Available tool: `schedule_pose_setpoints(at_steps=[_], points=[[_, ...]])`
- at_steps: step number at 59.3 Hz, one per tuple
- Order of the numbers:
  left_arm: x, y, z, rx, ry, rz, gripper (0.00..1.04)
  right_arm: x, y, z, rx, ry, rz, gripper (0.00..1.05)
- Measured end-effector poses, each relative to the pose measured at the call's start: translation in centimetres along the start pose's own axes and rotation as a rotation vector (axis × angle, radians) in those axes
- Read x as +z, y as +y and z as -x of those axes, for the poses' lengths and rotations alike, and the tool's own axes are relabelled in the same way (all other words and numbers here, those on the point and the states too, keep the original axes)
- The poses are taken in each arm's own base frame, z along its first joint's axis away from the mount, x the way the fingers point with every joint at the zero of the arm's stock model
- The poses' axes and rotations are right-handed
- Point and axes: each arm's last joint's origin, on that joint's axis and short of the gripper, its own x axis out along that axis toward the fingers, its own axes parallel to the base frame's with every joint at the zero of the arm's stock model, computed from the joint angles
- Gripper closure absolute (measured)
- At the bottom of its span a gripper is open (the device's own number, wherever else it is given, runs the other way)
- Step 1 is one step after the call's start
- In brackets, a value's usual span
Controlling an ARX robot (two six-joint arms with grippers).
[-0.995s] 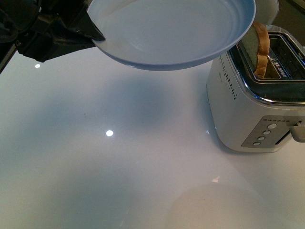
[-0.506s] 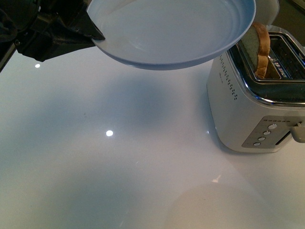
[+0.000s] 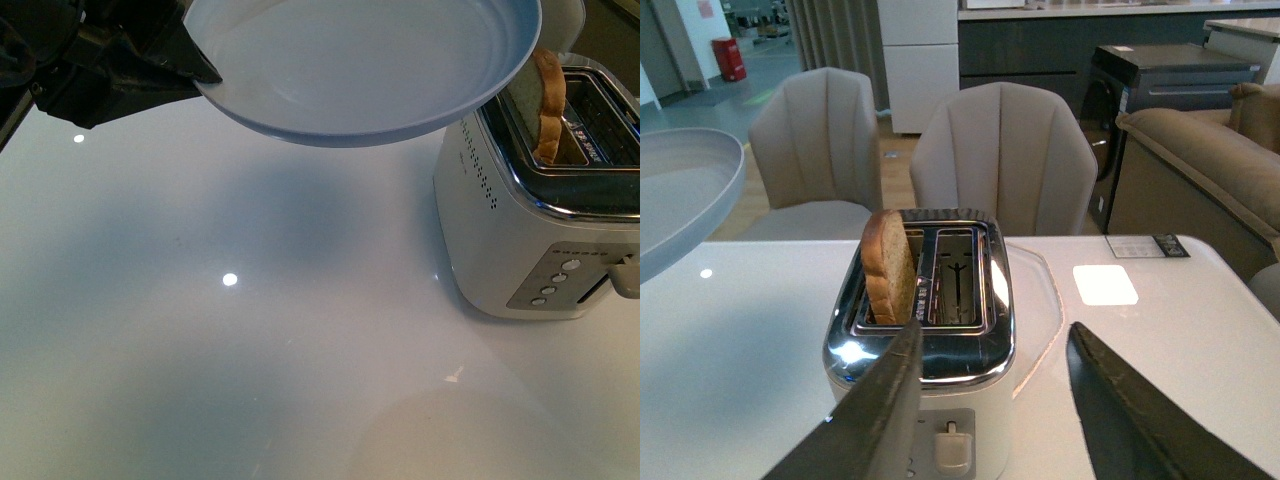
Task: Left arm holds plate, right arm toasts bread
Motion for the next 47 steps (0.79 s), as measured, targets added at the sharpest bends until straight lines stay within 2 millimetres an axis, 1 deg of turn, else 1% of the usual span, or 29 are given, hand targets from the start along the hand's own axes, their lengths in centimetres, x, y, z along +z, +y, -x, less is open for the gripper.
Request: schedule_pose_setpoints(at_steps=[2, 3, 4, 5, 7, 11, 14, 17, 21, 26, 33, 42, 47], points=[[0.0, 0.0, 0.0, 0.0, 0.0, 0.0, 1.02, 0.0, 0.0, 0.0, 0.0, 0.0, 0.0, 0.52], [0.0, 0.0, 0.0, 0.0, 0.0, -0.001, 1.02, 0.0, 0.0, 0.0, 0.0, 0.0, 0.0, 0.48], [0.0, 0.0, 0.0, 0.0, 0.0, -0.001, 1.02, 0.0, 0.0, 0.0, 0.0, 0.0, 0.0, 0.47], [0.0, 0.0, 0.0, 0.0, 0.0, -0.001, 1.02, 0.0, 0.0, 0.0, 0.0, 0.0, 0.0, 0.42], [0.0, 0.0, 0.0, 0.0, 0.0, -0.001, 1.02, 0.0, 0.0, 0.0, 0.0, 0.0, 0.0, 0.35], [0.0, 0.0, 0.0, -0.001, 0.001, -0.004, 1.02, 0.0, 0.0, 0.0, 0.0, 0.0, 0.0, 0.18], [0.0, 0.0, 0.0, -0.001, 0.002, -0.004, 1.02, 0.0, 0.0, 0.0, 0.0, 0.0, 0.0, 0.07], [0.0, 0.0, 0.0, -0.003, 0.002, -0.004, 1.02, 0.0, 0.0, 0.0, 0.0, 0.0, 0.0, 0.09], [0.1, 0.3, 0.0, -0.004, 0.004, -0.011, 1.02, 0.0, 0.0, 0.0, 0.0, 0.0, 0.0, 0.09], [0.6, 1.5, 0.1, 0.004, -0.004, -0.02, 1.02, 0.0, 0.0, 0.0, 0.0, 0.0, 0.0, 0.09], [1.8, 3.7, 0.5, 0.013, -0.031, -0.024, 1.02, 0.0, 0.0, 0.0, 0.0, 0.0, 0.0, 0.09], [4.4, 8.6, 1.3, 0.039, -0.075, -0.038, 1.02, 0.0, 0.0, 0.0, 0.0, 0.0, 0.0, 0.09], [5.5, 10.6, 1.5, 0.048, -0.093, -0.035, 1.02, 0.0, 0.0, 0.0, 0.0, 0.0, 0.0, 0.09]])
